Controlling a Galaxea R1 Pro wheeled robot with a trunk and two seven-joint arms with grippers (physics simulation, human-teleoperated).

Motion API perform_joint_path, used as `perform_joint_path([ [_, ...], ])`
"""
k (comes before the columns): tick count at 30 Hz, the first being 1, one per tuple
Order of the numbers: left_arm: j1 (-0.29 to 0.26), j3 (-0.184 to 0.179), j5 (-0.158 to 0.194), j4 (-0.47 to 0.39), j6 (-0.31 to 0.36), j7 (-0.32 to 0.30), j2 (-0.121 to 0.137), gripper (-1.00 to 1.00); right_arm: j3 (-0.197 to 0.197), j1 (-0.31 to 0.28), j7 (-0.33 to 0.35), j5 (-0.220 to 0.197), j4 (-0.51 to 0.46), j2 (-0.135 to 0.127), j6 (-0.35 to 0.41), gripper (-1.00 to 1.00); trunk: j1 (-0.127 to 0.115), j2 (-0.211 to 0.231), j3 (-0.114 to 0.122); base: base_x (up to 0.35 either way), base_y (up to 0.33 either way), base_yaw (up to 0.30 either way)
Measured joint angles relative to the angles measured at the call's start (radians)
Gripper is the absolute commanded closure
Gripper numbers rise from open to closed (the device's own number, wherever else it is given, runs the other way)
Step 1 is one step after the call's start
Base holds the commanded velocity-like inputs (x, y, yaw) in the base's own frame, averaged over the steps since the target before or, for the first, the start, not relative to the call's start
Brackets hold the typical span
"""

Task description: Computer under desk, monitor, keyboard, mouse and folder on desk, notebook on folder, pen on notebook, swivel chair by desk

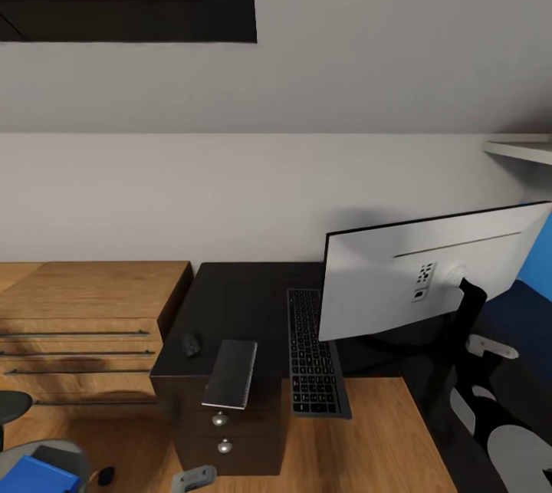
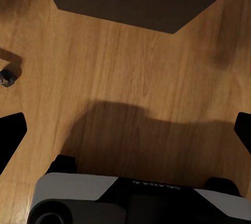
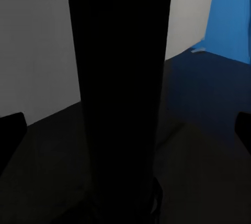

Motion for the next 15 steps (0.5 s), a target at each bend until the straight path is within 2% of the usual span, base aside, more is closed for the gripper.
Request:
perform_joint_path([
  [4, 0.000, -0.012, 0.000, 0.007, 0.000, -0.001, 0.000, -1.00, 0.000, 0.001, 0.001, 0.006, 0.016, -0.001, -0.052, -1.00, 0.015, -0.028, -0.013, 0.000, 0.000, 0.000],
  [12, 0.000, -0.025, 0.000, 0.012, 0.000, 0.000, 0.001, -1.00, 0.001, 0.001, -0.001, 0.016, 0.026, 0.000, -0.072, -1.00, 0.046, -0.084, -0.038, 0.000, 0.000, 0.000],
  [15, 0.000, -0.025, 0.001, 0.016, 0.000, 0.001, 0.000, -1.00, 0.002, 0.001, -0.002, 0.031, 0.026, 0.001, -0.074, -1.00, 0.046, -0.084, -0.038, 0.000, 0.000, 0.000],
])
